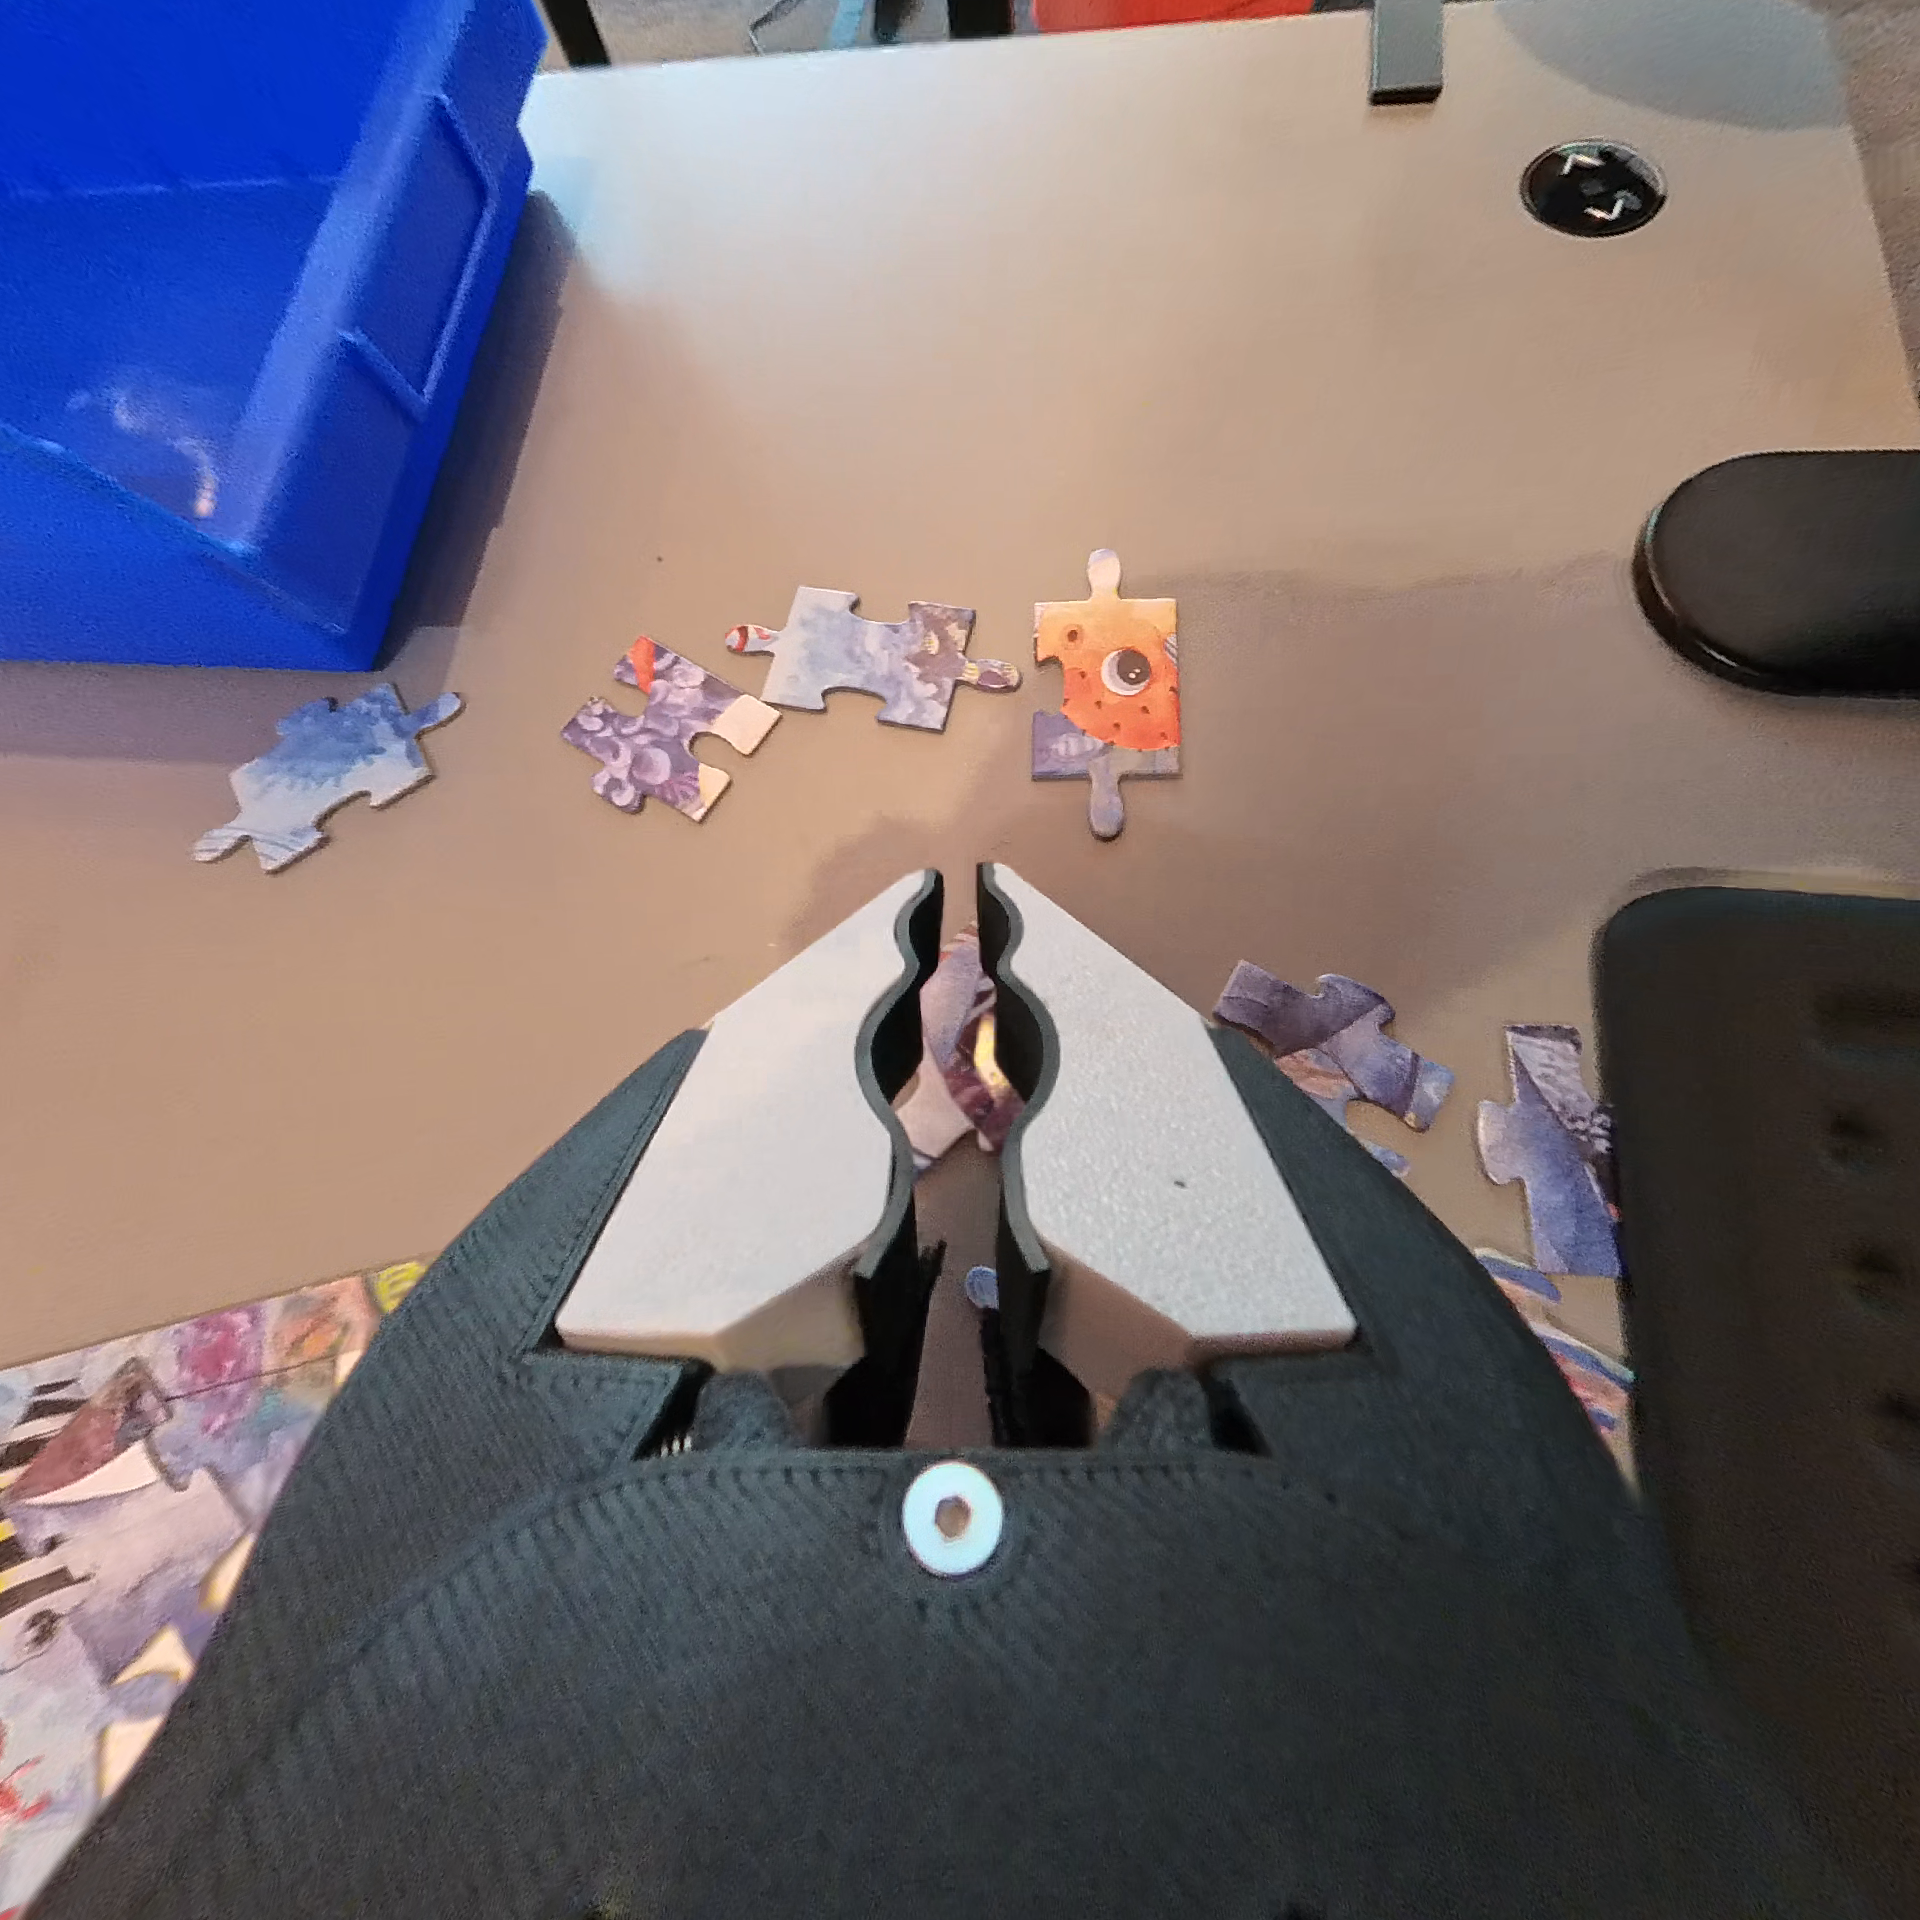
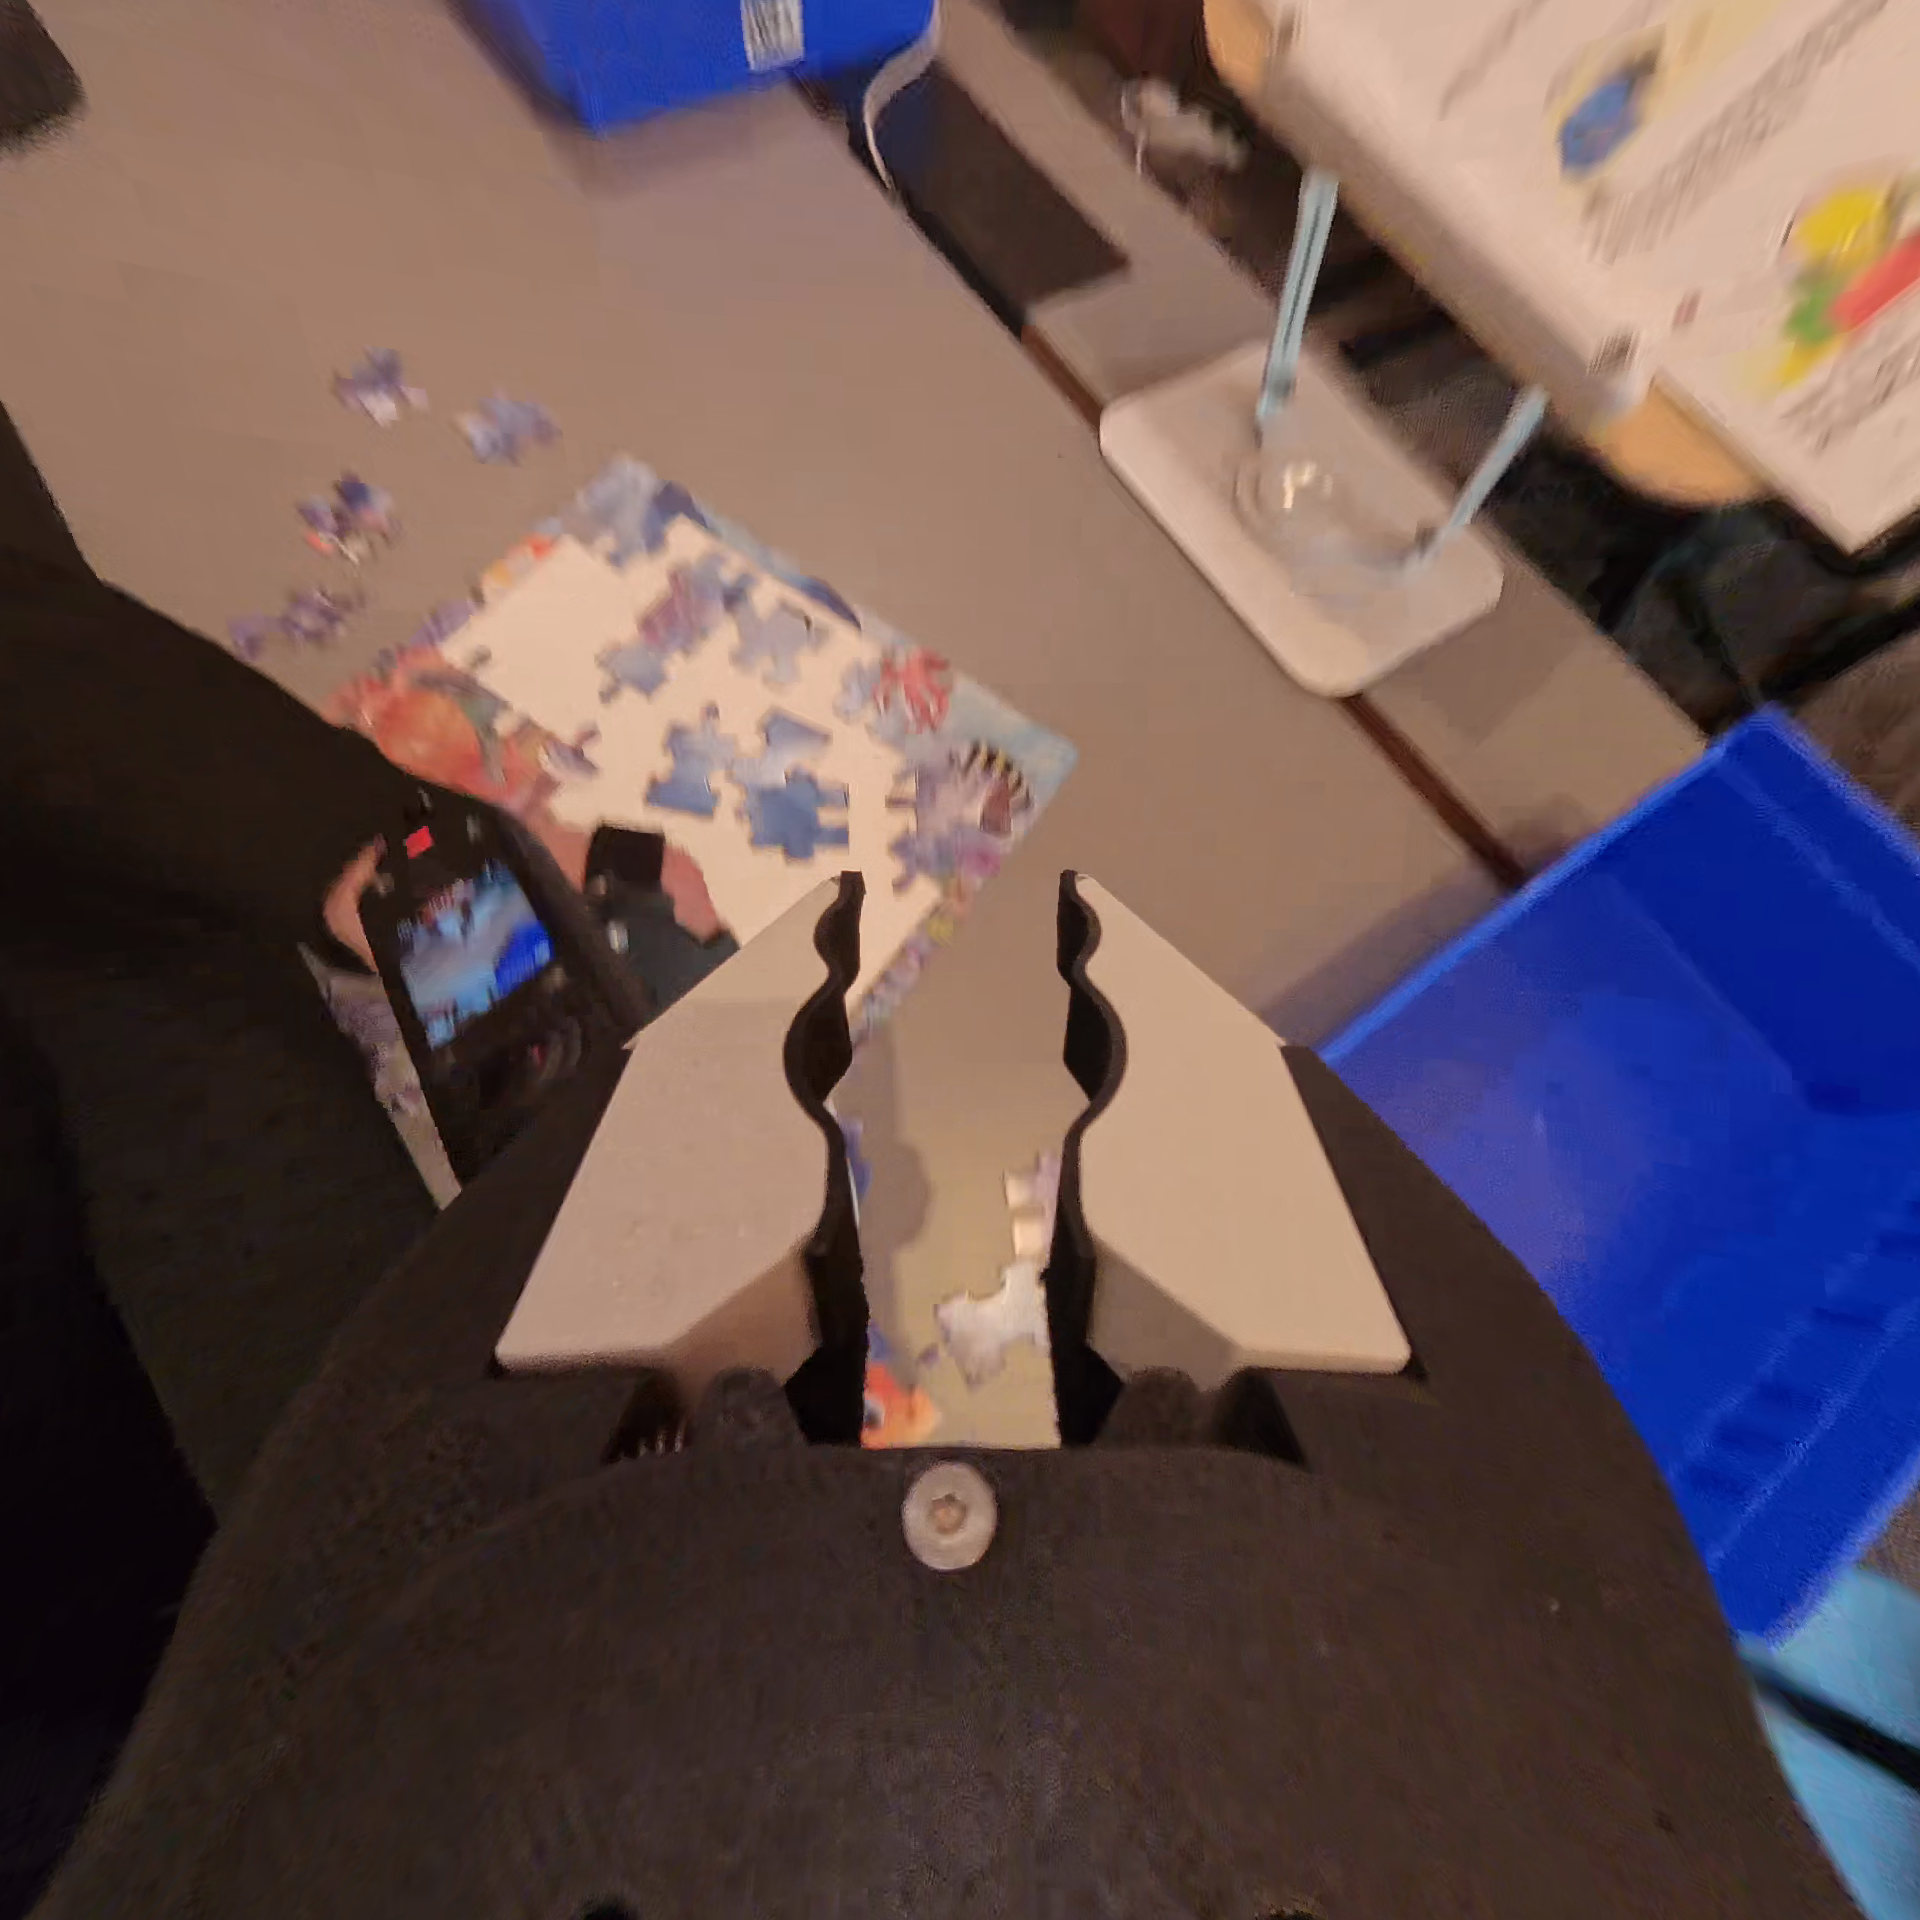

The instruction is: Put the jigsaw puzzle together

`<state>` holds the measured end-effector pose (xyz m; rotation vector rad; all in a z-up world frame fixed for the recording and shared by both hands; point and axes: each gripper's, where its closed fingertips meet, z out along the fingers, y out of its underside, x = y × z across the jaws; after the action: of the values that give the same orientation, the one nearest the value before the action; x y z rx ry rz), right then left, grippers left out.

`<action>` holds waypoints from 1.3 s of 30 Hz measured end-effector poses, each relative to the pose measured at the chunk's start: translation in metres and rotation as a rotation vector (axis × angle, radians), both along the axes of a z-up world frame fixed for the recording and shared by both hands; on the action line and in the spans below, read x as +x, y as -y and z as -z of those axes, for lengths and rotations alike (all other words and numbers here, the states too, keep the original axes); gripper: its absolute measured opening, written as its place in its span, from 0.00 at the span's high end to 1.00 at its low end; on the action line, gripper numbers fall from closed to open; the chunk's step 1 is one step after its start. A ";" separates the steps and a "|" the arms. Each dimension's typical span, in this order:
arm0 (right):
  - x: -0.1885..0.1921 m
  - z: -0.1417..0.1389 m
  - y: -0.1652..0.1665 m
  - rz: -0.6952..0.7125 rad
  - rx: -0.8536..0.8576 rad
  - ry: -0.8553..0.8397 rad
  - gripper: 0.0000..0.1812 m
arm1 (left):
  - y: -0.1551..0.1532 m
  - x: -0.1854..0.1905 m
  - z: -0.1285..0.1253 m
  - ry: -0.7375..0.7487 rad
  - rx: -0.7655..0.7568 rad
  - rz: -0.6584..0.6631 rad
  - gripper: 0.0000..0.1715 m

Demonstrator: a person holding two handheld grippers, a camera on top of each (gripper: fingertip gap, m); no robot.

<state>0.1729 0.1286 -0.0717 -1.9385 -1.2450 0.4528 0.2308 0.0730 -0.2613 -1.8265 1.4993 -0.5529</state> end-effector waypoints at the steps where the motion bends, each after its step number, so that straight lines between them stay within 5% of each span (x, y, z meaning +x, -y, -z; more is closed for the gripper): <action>1: 0.013 0.019 0.005 0.018 -0.039 0.039 0.80 | 0.001 0.000 0.002 0.004 -0.019 0.004 0.97; 8: 0.097 0.147 0.038 0.156 -0.283 0.274 0.81 | 0.018 0.014 0.015 -0.036 -0.022 0.057 0.95; 11: 0.120 0.181 0.053 0.164 -0.323 0.346 0.80 | 0.025 0.018 0.018 -0.046 -0.040 0.077 0.93; 20: 0.142 0.218 0.071 0.143 -0.380 0.329 0.86 | 0.027 0.030 0.027 -0.078 -0.033 0.079 0.94; 23: 0.142 0.218 0.067 0.136 -0.358 0.296 0.93 | 0.026 0.031 0.027 -0.074 -0.053 0.085 0.95; 39: 0.137 0.217 0.070 0.083 -0.306 0.252 0.91 | 0.017 0.024 0.027 -0.125 0.017 0.148 0.98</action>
<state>0.3101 0.0582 -0.2889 -2.3563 -1.3045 0.3822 0.2552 0.0557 -0.2880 -1.7747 1.7279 -0.5030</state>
